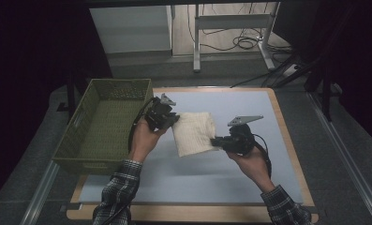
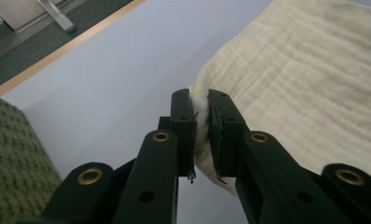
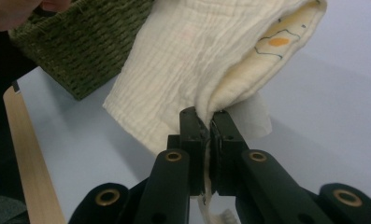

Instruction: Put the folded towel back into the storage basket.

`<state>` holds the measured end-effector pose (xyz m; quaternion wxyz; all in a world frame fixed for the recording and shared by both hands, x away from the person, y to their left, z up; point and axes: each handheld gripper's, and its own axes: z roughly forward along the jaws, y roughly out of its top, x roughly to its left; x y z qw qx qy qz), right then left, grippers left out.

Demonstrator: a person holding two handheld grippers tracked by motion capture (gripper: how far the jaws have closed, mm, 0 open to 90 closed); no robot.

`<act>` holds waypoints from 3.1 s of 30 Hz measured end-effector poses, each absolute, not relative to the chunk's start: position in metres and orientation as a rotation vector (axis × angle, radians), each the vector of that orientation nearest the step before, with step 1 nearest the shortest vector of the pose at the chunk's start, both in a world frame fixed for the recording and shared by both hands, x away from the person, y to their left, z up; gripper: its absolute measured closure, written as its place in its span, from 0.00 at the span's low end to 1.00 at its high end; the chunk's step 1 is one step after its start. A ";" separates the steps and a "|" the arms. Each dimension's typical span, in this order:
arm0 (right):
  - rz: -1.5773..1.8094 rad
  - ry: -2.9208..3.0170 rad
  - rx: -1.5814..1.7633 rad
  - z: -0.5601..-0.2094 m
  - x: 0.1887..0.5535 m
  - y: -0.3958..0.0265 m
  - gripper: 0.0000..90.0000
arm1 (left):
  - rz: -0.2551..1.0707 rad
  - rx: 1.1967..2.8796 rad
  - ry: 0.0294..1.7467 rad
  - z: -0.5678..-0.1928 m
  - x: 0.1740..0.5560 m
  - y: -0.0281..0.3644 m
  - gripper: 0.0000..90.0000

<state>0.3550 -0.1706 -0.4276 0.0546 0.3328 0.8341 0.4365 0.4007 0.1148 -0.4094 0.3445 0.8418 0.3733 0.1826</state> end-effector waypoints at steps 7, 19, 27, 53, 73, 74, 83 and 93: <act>1.327 2.540 0.982 -0.419 0.360 -0.154 0.95 | 0.491 2.166 0.994 -0.401 0.400 0.131 0.90; 1.341 2.561 0.946 -0.405 0.368 -0.125 0.95 | 0.542 2.153 1.039 -0.384 0.400 0.161 0.90; 1.359 2.561 0.917 -0.393 0.372 -0.107 0.95 | 0.574 2.125 1.063 -0.371 0.397 0.180 0.90; 1.421 2.591 0.818 -0.383 0.378 -0.024 0.95 | 0.693 2.075 1.191 -0.351 0.381 0.255 0.90; 1.445 2.659 0.784 -0.400 0.370 0.050 0.94 | 0.730 2.066 1.321 -0.365 0.363 0.314 0.90; 1.442 2.665 0.778 -0.401 0.369 0.054 0.94 | 0.728 2.070 1.326 -0.366 0.362 0.317 0.90; 1.402 2.725 0.779 -0.421 0.357 0.089 0.94 | 0.710 2.089 1.373 -0.383 0.357 0.336 0.90; 1.336 2.783 0.807 -0.440 0.348 0.115 0.94 | 0.672 2.106 1.412 -0.409 0.355 0.348 0.90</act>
